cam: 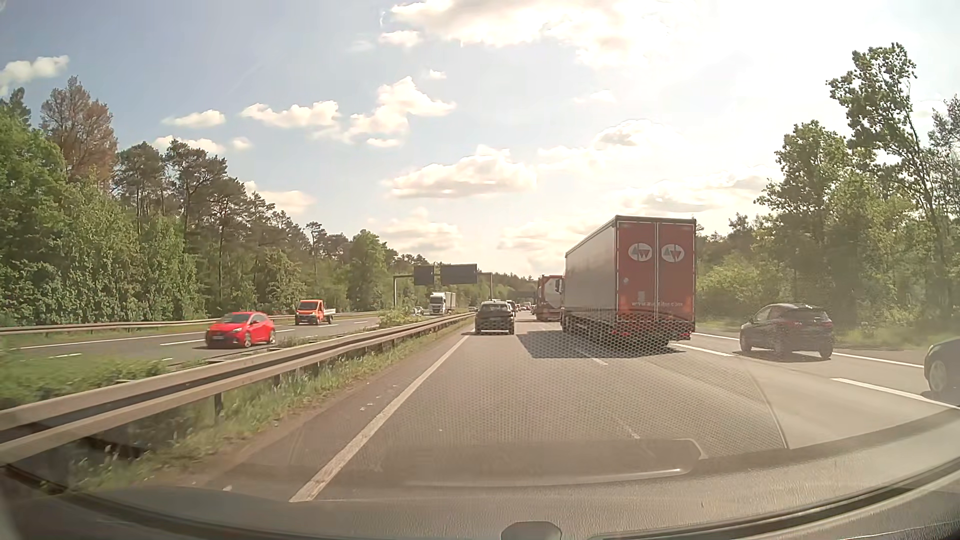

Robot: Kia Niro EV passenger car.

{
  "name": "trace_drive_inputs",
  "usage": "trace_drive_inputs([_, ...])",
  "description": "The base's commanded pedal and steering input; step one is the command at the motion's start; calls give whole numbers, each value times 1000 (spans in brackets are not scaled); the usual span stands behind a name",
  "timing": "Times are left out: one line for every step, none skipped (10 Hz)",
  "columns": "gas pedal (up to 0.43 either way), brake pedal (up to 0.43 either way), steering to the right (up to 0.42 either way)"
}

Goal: Follow the waypoints while adhering to traffic rules and regulations

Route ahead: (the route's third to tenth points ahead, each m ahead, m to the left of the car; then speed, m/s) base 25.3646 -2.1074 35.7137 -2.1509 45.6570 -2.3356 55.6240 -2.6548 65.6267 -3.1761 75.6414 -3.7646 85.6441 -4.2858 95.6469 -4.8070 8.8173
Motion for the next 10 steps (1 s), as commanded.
trace_drive_inputs([118,0,5])
trace_drive_inputs([130,0,5])
trace_drive_inputs([130,0,5])
trace_drive_inputs([130,0,5])
trace_drive_inputs([130,0,5])
trace_drive_inputs([138,0,5])
trace_drive_inputs([138,0,4])
trace_drive_inputs([138,0,4])
trace_drive_inputs([138,0,4])
trace_drive_inputs([138,0,4])
